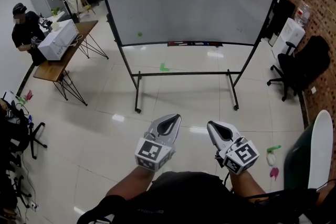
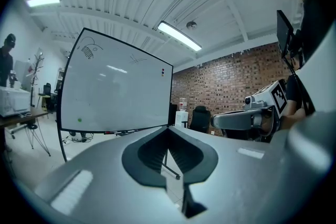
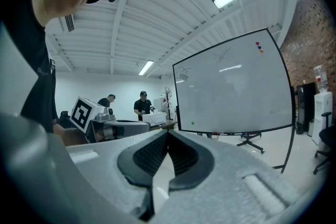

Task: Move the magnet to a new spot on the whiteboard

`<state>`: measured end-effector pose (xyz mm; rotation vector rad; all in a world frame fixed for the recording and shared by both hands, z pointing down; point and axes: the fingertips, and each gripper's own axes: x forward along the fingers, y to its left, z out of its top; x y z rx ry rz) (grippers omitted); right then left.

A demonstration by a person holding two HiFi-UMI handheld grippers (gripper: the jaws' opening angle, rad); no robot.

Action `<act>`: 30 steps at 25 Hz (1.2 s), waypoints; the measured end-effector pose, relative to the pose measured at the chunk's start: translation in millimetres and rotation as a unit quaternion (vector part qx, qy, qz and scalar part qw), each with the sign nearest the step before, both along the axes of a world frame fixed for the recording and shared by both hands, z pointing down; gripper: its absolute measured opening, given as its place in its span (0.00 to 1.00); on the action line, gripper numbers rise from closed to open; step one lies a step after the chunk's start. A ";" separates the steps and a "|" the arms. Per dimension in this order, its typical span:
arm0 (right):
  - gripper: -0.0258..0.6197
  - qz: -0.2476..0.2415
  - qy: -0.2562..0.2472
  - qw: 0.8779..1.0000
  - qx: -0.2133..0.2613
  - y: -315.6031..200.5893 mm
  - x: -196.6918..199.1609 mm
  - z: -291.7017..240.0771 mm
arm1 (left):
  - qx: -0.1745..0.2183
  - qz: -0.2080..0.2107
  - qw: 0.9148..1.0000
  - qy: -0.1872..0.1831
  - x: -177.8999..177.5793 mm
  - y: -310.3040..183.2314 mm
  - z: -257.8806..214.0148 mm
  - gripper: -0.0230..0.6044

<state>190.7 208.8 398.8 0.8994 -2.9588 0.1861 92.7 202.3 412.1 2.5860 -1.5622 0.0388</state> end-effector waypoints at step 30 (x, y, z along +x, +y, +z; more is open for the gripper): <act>0.04 0.009 -0.003 1.000 0.003 -11.7 88.1 -5.3 | -0.010 -0.022 0.999 0.045 67.4 -8.0 -19.6 0.06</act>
